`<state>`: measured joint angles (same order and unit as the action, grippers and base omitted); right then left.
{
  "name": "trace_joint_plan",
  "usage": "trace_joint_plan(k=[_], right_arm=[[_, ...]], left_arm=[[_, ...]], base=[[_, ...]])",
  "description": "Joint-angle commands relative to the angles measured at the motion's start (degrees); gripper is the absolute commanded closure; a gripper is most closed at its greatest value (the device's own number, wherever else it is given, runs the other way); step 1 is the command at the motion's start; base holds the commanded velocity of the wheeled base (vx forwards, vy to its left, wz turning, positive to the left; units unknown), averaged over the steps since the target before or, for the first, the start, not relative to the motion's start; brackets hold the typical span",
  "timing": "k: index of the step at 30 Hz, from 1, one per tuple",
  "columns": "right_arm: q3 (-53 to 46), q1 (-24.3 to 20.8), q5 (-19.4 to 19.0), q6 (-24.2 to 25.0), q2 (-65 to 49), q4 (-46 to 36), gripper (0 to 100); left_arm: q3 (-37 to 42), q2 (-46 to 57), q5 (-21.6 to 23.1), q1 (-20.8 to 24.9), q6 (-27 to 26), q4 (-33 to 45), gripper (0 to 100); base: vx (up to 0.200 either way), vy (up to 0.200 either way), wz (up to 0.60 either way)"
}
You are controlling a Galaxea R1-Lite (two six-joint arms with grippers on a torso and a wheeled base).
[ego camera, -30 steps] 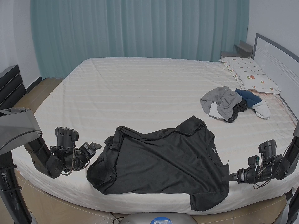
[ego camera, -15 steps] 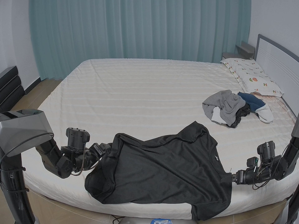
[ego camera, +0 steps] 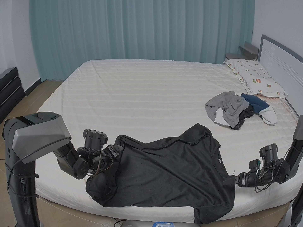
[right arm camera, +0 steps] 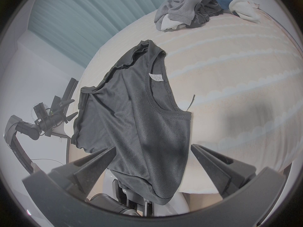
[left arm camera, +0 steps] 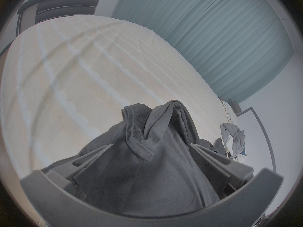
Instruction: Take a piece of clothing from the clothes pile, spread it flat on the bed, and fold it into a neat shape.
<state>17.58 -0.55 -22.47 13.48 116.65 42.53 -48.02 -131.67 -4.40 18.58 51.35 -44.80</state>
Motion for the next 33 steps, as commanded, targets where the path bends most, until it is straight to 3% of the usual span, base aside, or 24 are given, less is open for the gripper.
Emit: trace_joint_plan(k=[1, 11, 12, 22, 33], right_arm=[[-0.1, 0.1, 0.0, 0.1, 0.1, 0.0, 0], [-0.2, 0.2, 0.0, 0.1, 0.1, 0.0, 0], [-0.2, 0.2, 0.0, 0.1, 0.1, 0.0, 0], [-0.1, 0.4, 0.0, 0.1, 0.3, 0.0, 0], [0.0, 0.4, 0.0, 0.1, 0.3, 0.0, 0]], left_arm=[[-3.4, -4.0, -1.3, 0.3, 0.1, 1.0, 0], [-8.3, -7.1, -2.5, 0.3, 0.2, 1.4, 0], [-8.4, -7.1, -2.5, 0.2, 0.2, 1.4, 100], [-11.9, -7.0, -5.7, -1.9, -1.5, 1.7, 100], [-24.7, -7.5, -5.5, -8.5, -3.6, 9.6, 100]], base=[[0.0, 0.0, 0.0], [0.0, 0.0, 0.0], [0.0, 0.0, 0.0], [0.0, 0.0, 0.0], [0.0, 0.0, 0.0]])
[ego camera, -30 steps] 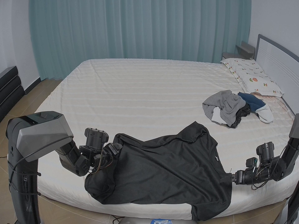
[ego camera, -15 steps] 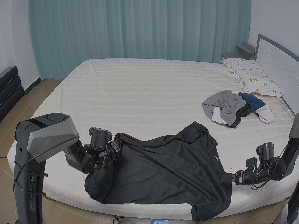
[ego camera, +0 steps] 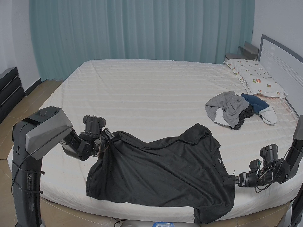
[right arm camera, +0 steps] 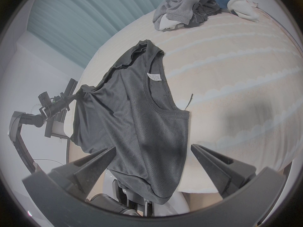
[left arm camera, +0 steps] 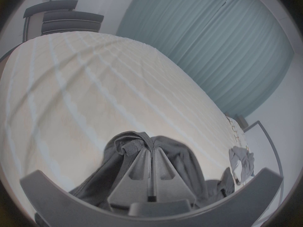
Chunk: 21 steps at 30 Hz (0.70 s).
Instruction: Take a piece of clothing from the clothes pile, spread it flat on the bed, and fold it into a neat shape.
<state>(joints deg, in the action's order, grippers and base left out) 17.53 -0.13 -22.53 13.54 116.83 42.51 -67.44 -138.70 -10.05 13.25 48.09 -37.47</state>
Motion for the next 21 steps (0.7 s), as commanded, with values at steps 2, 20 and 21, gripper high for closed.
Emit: trace_joint_plan(k=[2, 20, 21], right_arm=[[0.1, 0.0, 0.0, 0.0, 0.1, 0.0, 0], [0.1, -0.5, 0.0, 5.5, 1.1, 4.6, 0], [0.1, -0.5, 0.0, 5.5, 1.1, 4.6, 0]], left_arm=[[-6.3, -1.2, 0.1, -3.9, -0.9, 3.5, 100], [-10.8, -4.6, 0.3, -7.2, -0.9, 2.1, 0], [-10.9, -4.6, 0.3, -7.2, -0.9, 1.7, 0]], base=[[0.0, 0.0, 0.0], [0.0, 0.0, 0.0], [0.0, 0.0, 0.0]])
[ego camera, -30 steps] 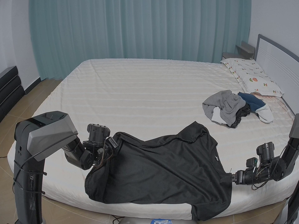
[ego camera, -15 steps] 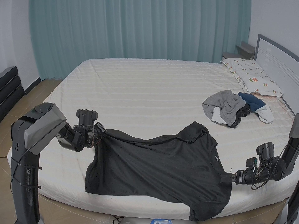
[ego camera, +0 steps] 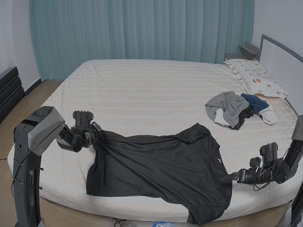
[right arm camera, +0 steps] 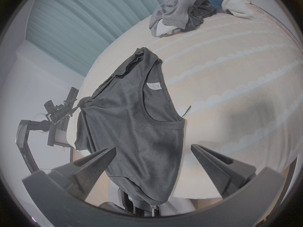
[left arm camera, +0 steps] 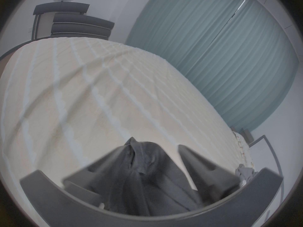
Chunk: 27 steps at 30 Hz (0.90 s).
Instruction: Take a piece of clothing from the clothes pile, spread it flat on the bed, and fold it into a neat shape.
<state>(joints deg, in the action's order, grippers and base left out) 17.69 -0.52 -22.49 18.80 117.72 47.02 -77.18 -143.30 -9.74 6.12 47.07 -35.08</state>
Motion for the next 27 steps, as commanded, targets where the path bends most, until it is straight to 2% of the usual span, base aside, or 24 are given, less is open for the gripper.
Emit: trace_joint_plan(k=[1, 9, 23, 24, 27], right_arm=[[0.1, -0.1, 0.0, 0.4, 0.2, 0.1, 0], [0.2, -0.2, -0.1, 0.7, 0.6, 0.1, 0], [1.0, -0.2, -0.1, 1.5, 1.5, 0.5, 0], [1.5, -0.2, -0.1, 2.0, 1.5, 0.5, 0], [1.8, -0.2, 0.0, 2.5, 1.6, 0.5, 0]], left_arm=[[-1.1, 0.0, 0.0, -0.1, 0.1, -1.8, 0], [-1.8, -0.5, 0.1, -0.8, -0.9, -2.3, 0], [-9.0, -6.9, 0.7, -1.2, -1.5, -1.6, 0], [-10.0, -7.7, 0.8, -1.1, -1.9, -1.7, 100], [-12.1, -9.5, 0.2, -1.2, -2.0, -1.8, 100]], base=[[0.0, 0.0, 0.0], [0.0, 0.0, 0.0], [0.0, 0.0, 0.0], [0.0, 0.0, 0.0], [0.0, 0.0, 0.0]])
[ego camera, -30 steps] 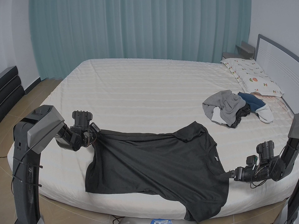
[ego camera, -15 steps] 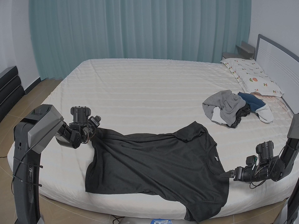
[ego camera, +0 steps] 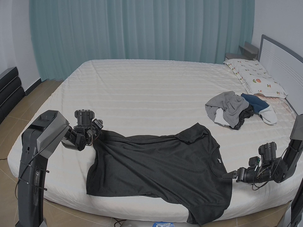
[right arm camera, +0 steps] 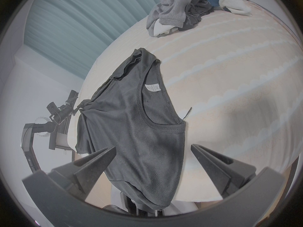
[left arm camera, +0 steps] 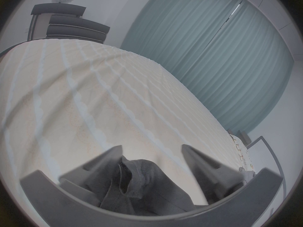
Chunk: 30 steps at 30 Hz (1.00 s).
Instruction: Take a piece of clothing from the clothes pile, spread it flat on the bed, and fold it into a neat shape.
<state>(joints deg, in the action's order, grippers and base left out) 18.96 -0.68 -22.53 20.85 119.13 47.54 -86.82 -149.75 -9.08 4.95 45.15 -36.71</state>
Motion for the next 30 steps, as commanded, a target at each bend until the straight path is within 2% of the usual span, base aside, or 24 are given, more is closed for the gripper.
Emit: trace_joint_plan(k=[1, 7, 10, 17, 23, 24, 30], right_arm=[[0.6, 0.0, 0.0, 0.4, 0.2, 0.0, 0], [1.3, 0.0, -0.1, 0.9, 0.3, 0.0, 0], [1.7, 0.1, -0.1, 1.9, 0.3, 0.1, 0], [3.1, 0.0, 0.0, 5.0, 0.2, 0.1, 0], [3.2, 0.0, -0.1, 5.2, 0.3, 0.0, 0], [3.2, 0.0, -0.1, 5.2, 0.3, 0.0, 0], [3.2, 0.0, -0.7, 5.3, 0.6, 0.0, 0]], left_arm=[[-2.5, -3.0, -0.4, 0.0, -0.1, -0.2, 100], [-6.6, -3.1, -4.5, -1.3, 0.8, -3.0, 100], [-7.8, -2.8, -6.7, -2.8, 1.4, -7.1, 100], [-5.1, -2.6, -6.1, -3.1, 1.7, -7.2, 100], [0.6, -2.0, -1.2, -2.8, 1.8, -7.6, 100], [1.1, -1.7, -0.8, -2.8, 1.7, -7.6, 0], [3.5, -0.1, 2.7, -2.7, 1.5, -7.8, 0]], base=[[0.0, 0.0, 0.0], [0.0, 0.0, 0.0], [0.0, 0.0, 0.0], [0.0, 0.0, 0.0], [0.0, 0.0, 0.0], [0.0, 0.0, 0.0], [0.0, 0.0, 0.0]])
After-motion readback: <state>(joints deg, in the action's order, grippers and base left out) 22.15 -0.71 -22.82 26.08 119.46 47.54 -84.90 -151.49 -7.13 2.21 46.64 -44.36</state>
